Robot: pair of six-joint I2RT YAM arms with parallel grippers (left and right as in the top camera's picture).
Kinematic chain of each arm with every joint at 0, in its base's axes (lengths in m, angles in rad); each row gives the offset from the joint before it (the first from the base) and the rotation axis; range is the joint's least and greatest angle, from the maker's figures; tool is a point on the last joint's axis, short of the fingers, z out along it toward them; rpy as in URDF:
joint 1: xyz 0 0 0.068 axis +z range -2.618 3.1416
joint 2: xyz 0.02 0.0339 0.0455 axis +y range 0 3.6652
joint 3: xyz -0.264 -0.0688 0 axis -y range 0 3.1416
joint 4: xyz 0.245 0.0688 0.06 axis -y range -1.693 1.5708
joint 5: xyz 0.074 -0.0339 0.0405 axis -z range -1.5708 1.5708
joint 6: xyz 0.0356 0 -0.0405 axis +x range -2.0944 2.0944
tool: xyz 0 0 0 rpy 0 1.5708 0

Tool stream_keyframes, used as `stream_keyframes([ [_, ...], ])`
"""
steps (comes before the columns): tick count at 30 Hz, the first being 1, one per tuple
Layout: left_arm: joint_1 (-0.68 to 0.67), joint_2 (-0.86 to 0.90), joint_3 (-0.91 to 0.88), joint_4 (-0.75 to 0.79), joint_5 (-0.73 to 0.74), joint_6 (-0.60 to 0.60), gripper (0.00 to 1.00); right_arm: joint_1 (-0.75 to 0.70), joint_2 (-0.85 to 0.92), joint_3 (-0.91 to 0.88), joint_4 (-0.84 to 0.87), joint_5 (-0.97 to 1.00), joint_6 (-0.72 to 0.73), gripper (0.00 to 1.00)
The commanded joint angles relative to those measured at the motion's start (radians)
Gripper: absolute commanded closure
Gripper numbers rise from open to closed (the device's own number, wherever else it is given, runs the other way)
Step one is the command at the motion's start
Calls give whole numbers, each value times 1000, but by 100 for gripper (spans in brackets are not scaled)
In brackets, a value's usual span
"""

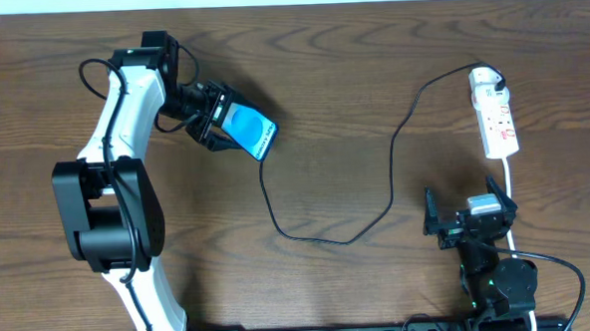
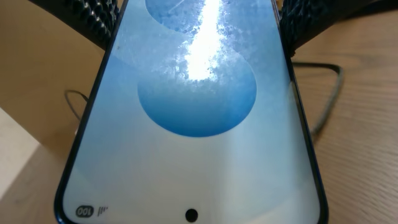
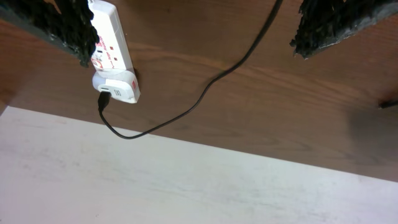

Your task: Plug charger to phone and switch on socket

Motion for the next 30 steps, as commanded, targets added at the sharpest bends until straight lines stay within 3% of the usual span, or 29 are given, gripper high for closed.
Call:
stream_keyframes([
  [1, 6, -8, 10, -6, 116, -72, 40, 5, -6, -1, -4, 1, 11, 1],
  [12, 6, -8, 10, -6, 121, -306, 40, 5, -6, -1, -4, 1, 11, 1],
  [30, 6, -8, 10, -5, 294, -317, 40, 5, -6, -1, -4, 1, 11, 1],
])
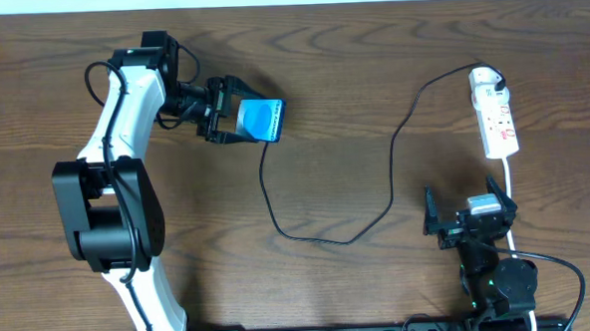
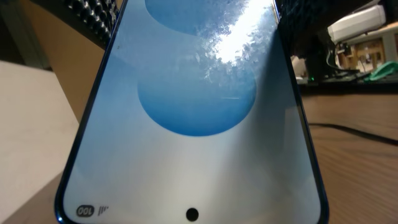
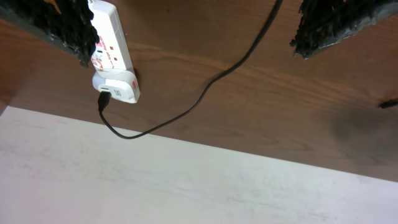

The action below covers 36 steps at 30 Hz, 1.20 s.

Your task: Plug charger to phone and switch on socket

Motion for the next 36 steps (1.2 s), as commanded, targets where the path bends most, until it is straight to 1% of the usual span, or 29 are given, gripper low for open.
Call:
stream_keyframes([
  [1, 6, -8, 10, -5, 105, -9, 40, 5, -6, -1, -5, 1, 11, 1],
  [6, 6, -8, 10, -4, 152, -9, 40, 5, -6, -1, -5, 1, 11, 1],
  [36, 7, -8, 10, 3, 160, 0, 40, 5, -6, -1, -5, 1, 11, 1],
])
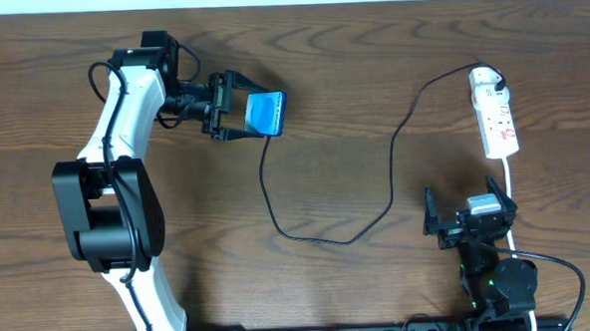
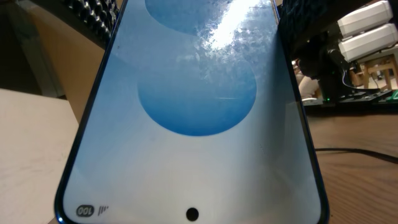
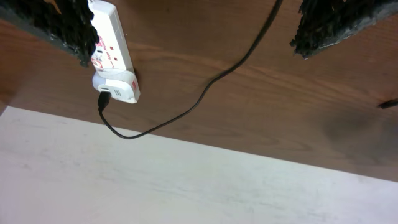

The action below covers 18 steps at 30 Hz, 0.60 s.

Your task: Plug charger to phone and switch on socket

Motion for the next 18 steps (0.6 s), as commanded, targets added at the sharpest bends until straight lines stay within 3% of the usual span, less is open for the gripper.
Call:
stream_keyframes([
  [1, 7, -8, 10, -2, 48, -1, 40, 5, -6, -1, -4, 1, 11, 1],
  [18, 7, -8, 10, -2, 47, -1, 40, 5, -6, -1, -4, 1, 11, 1],
])
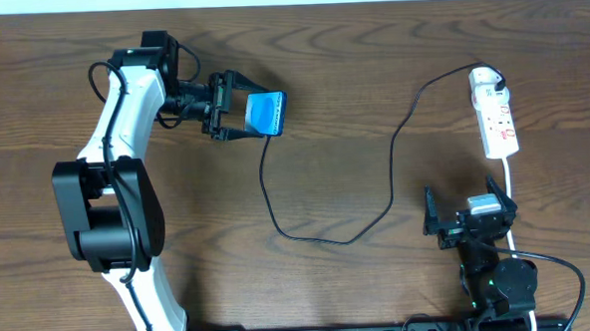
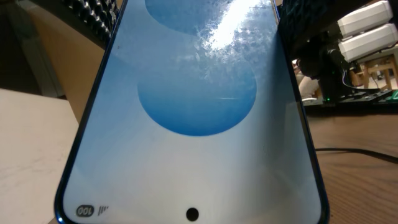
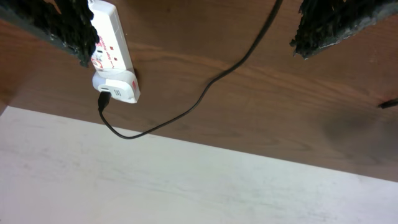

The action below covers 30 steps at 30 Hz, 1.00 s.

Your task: Plug charger to phone and switch on socket

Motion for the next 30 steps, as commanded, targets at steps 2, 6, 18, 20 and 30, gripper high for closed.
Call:
stream_keyframes([
  [2, 7, -8, 10, -2, 47, 0, 40, 5, -6, -1, -4, 1, 11, 1],
  [6, 7, -8, 10, -2, 47, 2, 40, 5, -6, -1, -4, 1, 11, 1],
  [18, 7, -8, 10, -2, 58, -33, 40, 5, -6, -1, -4, 1, 11, 1],
  [20, 7, -8, 10, -2, 93, -55, 40, 5, -6, -1, -4, 1, 11, 1],
  [30, 7, -8, 10, -2, 95, -54, 40, 5, -6, -1, -4, 1, 11, 1],
])
